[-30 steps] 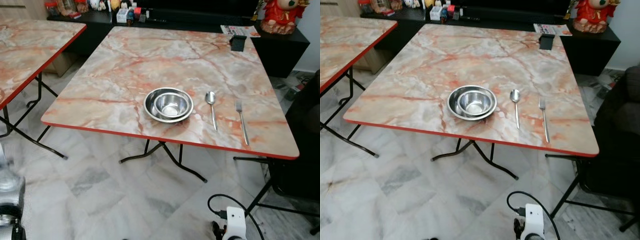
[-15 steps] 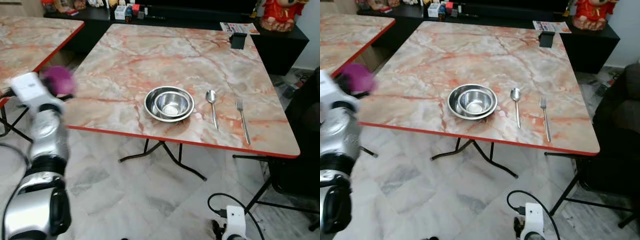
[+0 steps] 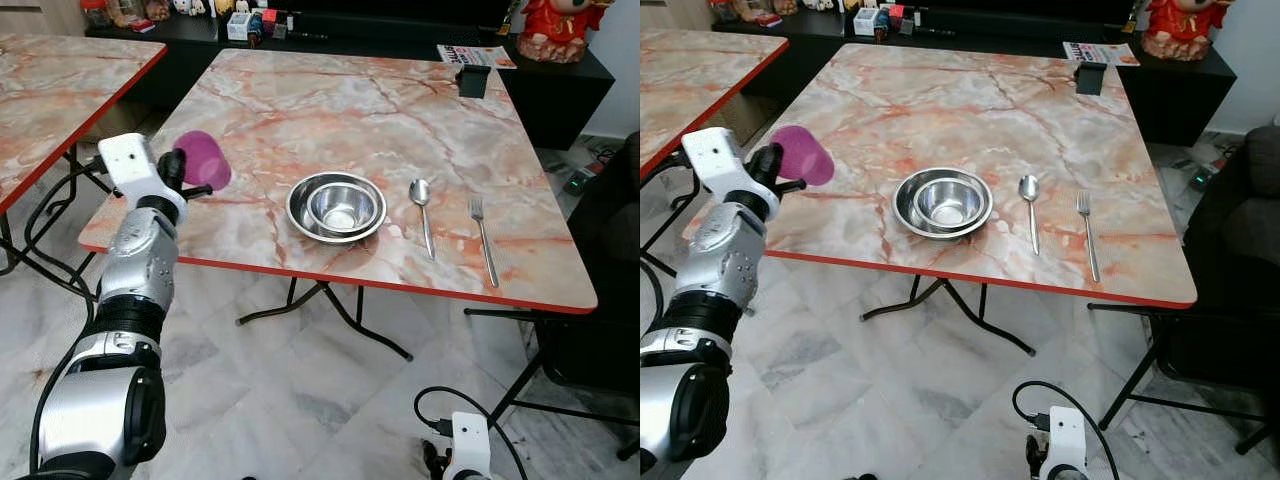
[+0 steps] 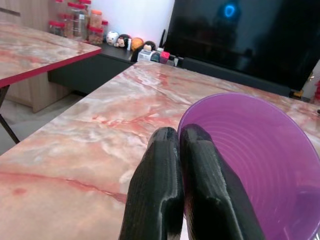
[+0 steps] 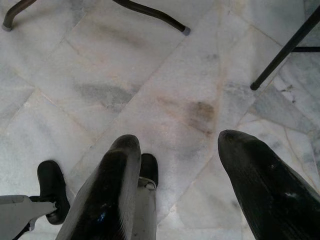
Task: Setting the table
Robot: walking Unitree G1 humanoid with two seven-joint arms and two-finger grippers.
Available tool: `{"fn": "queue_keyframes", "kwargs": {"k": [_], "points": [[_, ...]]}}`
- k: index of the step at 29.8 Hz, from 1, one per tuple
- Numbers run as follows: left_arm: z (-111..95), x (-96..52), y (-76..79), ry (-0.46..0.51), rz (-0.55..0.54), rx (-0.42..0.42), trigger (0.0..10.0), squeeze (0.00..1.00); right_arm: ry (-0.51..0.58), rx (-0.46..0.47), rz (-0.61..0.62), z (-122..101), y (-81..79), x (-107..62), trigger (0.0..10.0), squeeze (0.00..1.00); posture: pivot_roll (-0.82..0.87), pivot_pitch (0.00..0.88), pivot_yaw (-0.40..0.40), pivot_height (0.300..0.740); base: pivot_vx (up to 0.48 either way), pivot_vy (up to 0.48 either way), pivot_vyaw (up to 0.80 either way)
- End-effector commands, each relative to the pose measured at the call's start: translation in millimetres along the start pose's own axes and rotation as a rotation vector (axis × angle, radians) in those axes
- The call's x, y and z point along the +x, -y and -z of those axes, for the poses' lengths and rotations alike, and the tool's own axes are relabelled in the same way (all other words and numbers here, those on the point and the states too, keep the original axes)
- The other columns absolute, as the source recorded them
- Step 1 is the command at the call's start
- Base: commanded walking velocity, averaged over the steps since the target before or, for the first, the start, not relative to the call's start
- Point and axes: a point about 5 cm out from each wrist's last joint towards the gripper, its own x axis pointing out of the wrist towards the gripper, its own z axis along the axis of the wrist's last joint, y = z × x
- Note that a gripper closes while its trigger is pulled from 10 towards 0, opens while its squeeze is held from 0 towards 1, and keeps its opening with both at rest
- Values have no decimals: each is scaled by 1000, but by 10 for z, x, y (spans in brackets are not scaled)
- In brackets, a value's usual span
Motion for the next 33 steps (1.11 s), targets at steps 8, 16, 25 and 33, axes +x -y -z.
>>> {"fn": "queue_keyframes", "kwargs": {"k": [8,16,25,33], "points": [[-99,21,49,25,31,54,10000,0,-22,23,21,60,19,-12,10000,0,3,119,-8,740,345,0,0],[-111,16,49,27,37,67,10000,0,-12,26,21,54,11,-12,10000,0,4,121,-7,740,352,0,0],[-113,14,104,18,80,77,10000,0,-15,26,20,64,5,-14,10000,0,4,124,-5,740,347,0,0],[-20,6,239,-90,192,4,10000,0,-20,24,15,79,-2,-17,10000,0,3,120,-7,740,0,0,0]]}}
